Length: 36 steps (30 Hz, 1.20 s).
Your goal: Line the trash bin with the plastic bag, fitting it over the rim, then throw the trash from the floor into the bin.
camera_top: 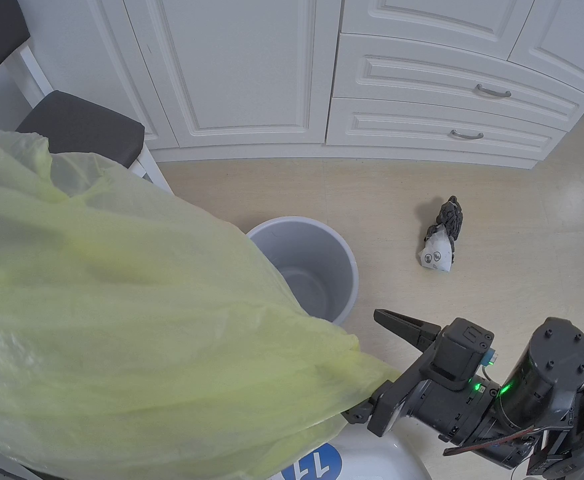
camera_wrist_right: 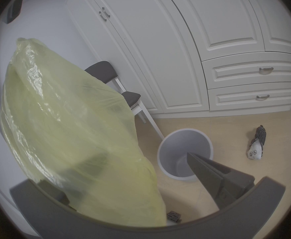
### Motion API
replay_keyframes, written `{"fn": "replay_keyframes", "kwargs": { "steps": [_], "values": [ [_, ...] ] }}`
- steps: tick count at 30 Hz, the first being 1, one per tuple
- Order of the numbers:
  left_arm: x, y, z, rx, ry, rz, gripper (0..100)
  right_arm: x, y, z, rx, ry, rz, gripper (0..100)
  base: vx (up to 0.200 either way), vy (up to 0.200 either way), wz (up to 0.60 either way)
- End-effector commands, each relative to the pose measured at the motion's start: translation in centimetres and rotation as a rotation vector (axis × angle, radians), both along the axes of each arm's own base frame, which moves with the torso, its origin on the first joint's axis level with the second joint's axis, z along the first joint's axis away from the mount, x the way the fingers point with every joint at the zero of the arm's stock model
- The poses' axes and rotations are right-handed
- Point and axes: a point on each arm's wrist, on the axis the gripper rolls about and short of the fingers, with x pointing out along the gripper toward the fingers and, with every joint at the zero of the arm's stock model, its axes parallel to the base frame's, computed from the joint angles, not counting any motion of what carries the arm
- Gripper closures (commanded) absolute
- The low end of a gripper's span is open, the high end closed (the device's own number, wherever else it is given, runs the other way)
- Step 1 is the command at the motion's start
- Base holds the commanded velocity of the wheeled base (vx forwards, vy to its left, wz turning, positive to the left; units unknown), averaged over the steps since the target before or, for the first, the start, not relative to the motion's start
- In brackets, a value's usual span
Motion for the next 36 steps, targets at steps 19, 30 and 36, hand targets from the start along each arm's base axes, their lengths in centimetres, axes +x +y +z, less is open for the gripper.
{"fn": "replay_keyframes", "kwargs": {
  "steps": [19, 30, 36],
  "values": [
    [0.1, -0.2, 0.0, 0.004, 0.009, -0.004, 100, 1.0, -0.8, -0.8, -0.047, -0.002, -0.036, 100, 0.0, 0.0, 0.0],
    [0.3, -0.5, -0.2, 0.018, 0.018, -0.004, 100, 1.5, -0.9, -0.4, -0.031, -0.009, -0.058, 100, 0.0, 0.0, 0.0],
    [1.5, -1.8, -0.2, 0.054, 0.062, 0.041, 100, 3.4, -2.0, 1.2, 0.023, -0.049, -0.153, 100, 0.0, 0.0, 0.0]
  ]
}}
